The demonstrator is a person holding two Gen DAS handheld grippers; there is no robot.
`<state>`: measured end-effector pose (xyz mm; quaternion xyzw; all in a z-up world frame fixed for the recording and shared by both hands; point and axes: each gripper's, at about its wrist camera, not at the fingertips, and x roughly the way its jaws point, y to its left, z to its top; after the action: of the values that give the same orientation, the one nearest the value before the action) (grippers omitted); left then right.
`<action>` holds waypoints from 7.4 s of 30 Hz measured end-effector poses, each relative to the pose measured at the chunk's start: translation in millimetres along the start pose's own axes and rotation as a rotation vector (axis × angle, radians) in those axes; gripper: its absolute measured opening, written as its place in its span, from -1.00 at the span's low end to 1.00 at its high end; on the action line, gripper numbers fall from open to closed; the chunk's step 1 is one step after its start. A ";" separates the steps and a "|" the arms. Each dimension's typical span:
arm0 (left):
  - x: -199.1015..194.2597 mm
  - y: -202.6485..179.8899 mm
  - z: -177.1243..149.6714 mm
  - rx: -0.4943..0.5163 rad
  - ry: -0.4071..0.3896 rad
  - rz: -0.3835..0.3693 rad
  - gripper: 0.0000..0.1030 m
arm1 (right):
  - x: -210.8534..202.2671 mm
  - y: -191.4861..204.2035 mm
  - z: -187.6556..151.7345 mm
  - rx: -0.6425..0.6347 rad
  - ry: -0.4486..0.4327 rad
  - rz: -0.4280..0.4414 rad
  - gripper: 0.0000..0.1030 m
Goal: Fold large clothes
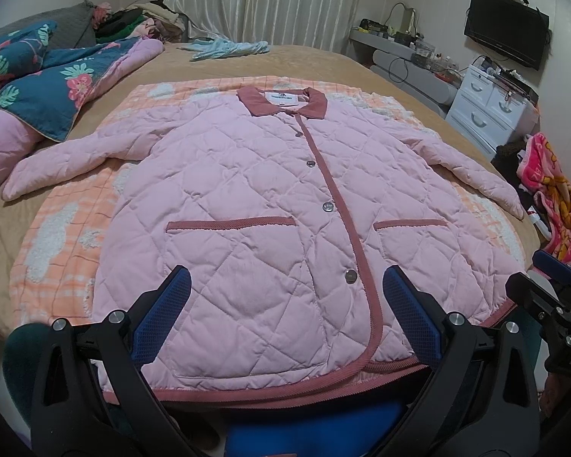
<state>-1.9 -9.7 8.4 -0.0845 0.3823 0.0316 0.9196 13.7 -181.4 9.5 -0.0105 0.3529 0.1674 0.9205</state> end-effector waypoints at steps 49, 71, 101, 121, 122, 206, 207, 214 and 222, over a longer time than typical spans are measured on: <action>32.5 14.7 51.2 -0.017 -0.005 0.028 0.84 | 33.9 -0.5 59.1 -0.013 0.004 -0.002 0.92; 57.1 7.8 128.7 -0.037 -0.034 0.052 0.84 | 45.8 -18.3 157.5 0.058 -0.104 -0.012 0.92; 109.1 -34.6 203.7 -0.043 -0.037 0.046 0.84 | 117.6 -112.7 248.9 0.277 -0.163 -0.119 0.92; 176.8 -87.8 209.9 0.009 0.044 0.008 0.84 | 159.0 -238.3 216.9 0.472 -0.141 -0.296 0.92; 180.1 -90.8 209.4 0.013 0.047 0.007 0.84 | 159.2 -245.1 215.2 0.485 -0.140 -0.303 0.92; 201.8 -46.7 243.0 -0.043 0.045 -0.007 0.84 | 119.3 -318.6 211.8 0.520 -0.536 -0.125 -0.70; 199.8 -42.6 243.8 -0.049 0.046 -0.005 0.84 | 118.9 -311.5 215.7 0.499 -0.539 -0.116 -0.70; 178.8 -24.4 253.6 -0.053 0.024 -0.008 0.84 | 109.3 -236.2 245.8 0.317 -0.557 -0.071 -0.70; 147.6 -1.4 264.1 -0.082 -0.023 -0.027 0.84 | 107.8 -173.2 285.1 0.205 -0.519 -0.013 -0.70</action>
<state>286.7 35.3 87.1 -0.1268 0.3690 0.0358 0.9200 327.5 -273.3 136.0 0.1238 0.1201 0.1221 0.9774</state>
